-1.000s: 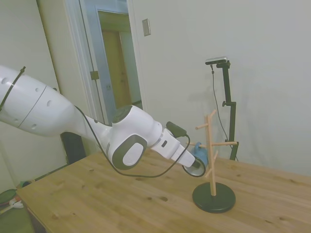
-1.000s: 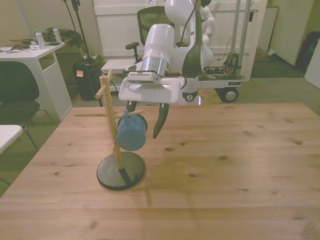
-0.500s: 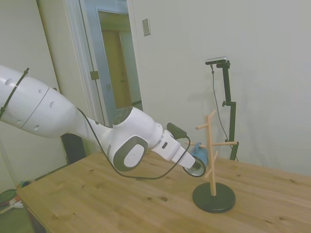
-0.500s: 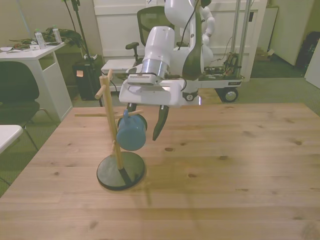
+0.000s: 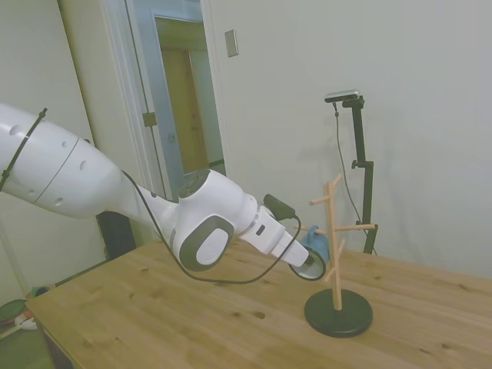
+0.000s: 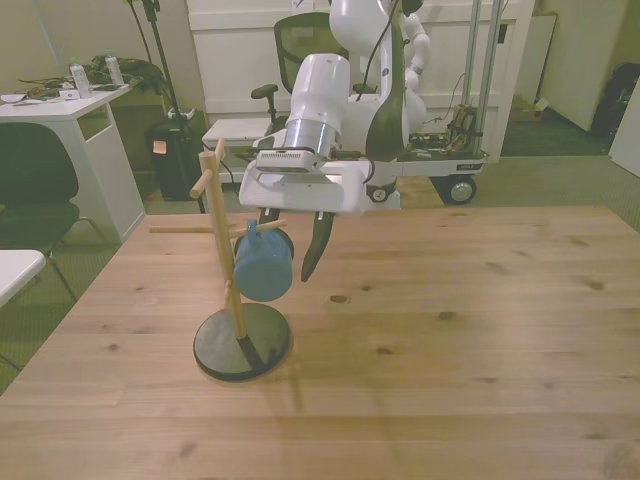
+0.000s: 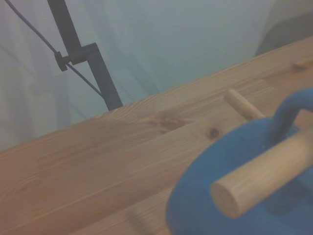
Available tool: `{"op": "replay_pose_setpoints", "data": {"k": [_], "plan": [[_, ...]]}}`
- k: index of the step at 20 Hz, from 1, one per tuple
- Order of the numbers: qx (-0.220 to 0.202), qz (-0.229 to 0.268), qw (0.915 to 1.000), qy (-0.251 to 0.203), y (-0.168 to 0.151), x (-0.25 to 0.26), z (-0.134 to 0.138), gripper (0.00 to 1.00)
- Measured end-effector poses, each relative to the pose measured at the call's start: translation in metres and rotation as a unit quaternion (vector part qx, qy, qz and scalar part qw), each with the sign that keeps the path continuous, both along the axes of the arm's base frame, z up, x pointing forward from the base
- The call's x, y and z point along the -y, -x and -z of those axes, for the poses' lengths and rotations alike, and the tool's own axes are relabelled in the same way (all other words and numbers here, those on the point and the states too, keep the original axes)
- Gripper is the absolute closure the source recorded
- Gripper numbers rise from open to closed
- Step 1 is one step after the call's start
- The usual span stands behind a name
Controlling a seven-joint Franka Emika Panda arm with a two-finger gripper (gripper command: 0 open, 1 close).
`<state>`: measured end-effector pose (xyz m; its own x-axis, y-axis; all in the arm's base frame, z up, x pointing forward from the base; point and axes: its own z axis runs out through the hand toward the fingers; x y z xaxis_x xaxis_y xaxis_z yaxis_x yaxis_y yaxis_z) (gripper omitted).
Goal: Unload the mug
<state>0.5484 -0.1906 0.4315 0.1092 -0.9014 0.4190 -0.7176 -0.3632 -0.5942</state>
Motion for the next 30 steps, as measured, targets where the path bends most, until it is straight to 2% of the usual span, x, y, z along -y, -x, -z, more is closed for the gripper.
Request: {"op": "replay_pose_setpoints", "data": {"k": [23,30], "plan": [[0.012,-0.011,0.9998,-0.007,-0.003,-0.019,-0.012,1.0],[0.025,-0.007,0.9994,-0.022,0.002,-0.027,-0.027,1.0]]}}
